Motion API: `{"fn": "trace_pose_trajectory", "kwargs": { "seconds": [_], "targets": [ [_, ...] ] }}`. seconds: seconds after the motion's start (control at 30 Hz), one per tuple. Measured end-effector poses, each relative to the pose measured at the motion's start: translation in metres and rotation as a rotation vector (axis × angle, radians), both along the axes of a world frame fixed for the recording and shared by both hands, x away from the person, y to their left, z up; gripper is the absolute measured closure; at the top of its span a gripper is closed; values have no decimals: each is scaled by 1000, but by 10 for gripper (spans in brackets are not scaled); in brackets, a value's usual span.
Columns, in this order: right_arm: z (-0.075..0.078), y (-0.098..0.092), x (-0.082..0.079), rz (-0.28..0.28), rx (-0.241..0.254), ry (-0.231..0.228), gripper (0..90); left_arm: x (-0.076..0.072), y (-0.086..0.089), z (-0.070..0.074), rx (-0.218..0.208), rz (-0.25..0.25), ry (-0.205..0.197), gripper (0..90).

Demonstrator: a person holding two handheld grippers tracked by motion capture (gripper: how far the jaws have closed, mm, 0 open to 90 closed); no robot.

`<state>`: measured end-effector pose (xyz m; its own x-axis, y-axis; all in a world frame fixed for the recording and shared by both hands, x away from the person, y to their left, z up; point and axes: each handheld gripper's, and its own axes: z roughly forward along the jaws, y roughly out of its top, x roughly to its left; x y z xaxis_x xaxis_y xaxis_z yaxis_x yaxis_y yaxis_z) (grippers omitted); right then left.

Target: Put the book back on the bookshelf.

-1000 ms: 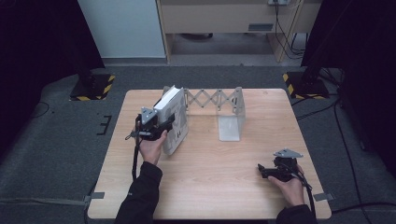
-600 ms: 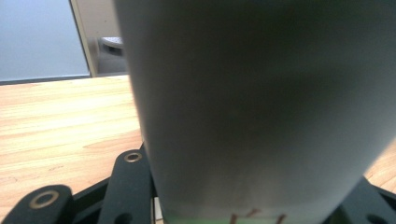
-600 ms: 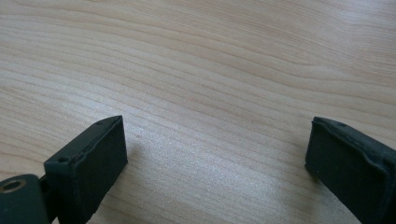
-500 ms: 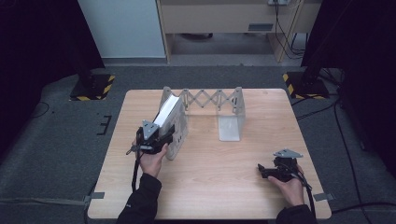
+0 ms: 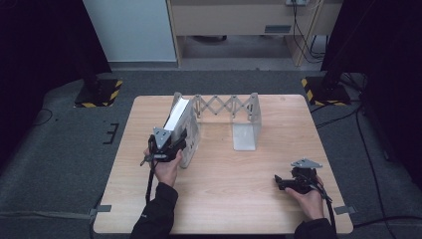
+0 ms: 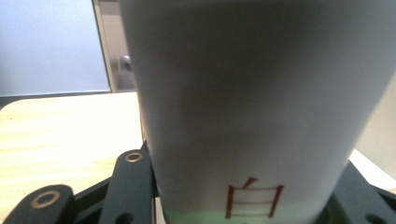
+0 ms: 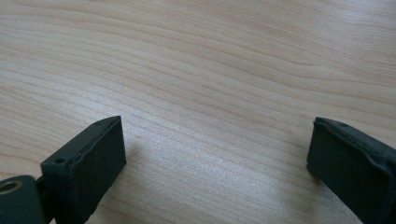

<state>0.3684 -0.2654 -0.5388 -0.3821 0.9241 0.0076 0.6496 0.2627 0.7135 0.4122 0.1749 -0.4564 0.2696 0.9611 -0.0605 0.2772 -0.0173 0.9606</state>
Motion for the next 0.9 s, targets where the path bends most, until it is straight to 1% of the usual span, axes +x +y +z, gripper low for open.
{"fn": "trace_pose_trajectory", "kwargs": {
  "seconds": [0.07, 0.13, 0.23, 0.43, 0.5, 0.6, 0.63, 0.67, 0.7, 0.77, 0.8, 0.9],
  "targets": [
    [0, 0, 0, 0, 0, 0, 47, 5, -4, 1, 5, 15, 1, 519],
    [0, 0, 0, 0, 1, 0, 46, 10, -7, -1, -3, 22, -10, 520],
    [0, 0, 0, 0, 0, 3, 43, 17, -10, -1, -9, 35, -11, 519],
    [0, 0, 0, 2, -1, 4, 43, 22, -12, -3, -9, 45, -20, 513],
    [0, 0, 0, 0, 0, 3, 43, 22, -13, -3, -2, 39, -21, 511],
    [0, 0, 0, 0, 0, 3, 43, 19, -11, -4, -4, 22, -17, 505],
    [0, 0, 0, 1, 0, 4, 43, 17, -9, -4, -18, 8, -5, 497],
    [0, 0, 0, 1, 0, 4, 43, 17, -9, -4, -18, 8, -5, 489],
    [0, 0, 0, 2, -2, 4, 43, 16, -7, -4, -28, 1, 3, 489],
    [0, 0, 0, 2, -2, 3, 43, 9, -4, -5, -50, -18, 20, 468],
    [0, 0, 0, 2, -2, 3, 43, 9, -4, -5, -50, -18, 20, 462],
    [0, 0, 0, 1, -1, 4, 43, 3, 0, -8, -69, -32, 19, 460]
  ]
}}
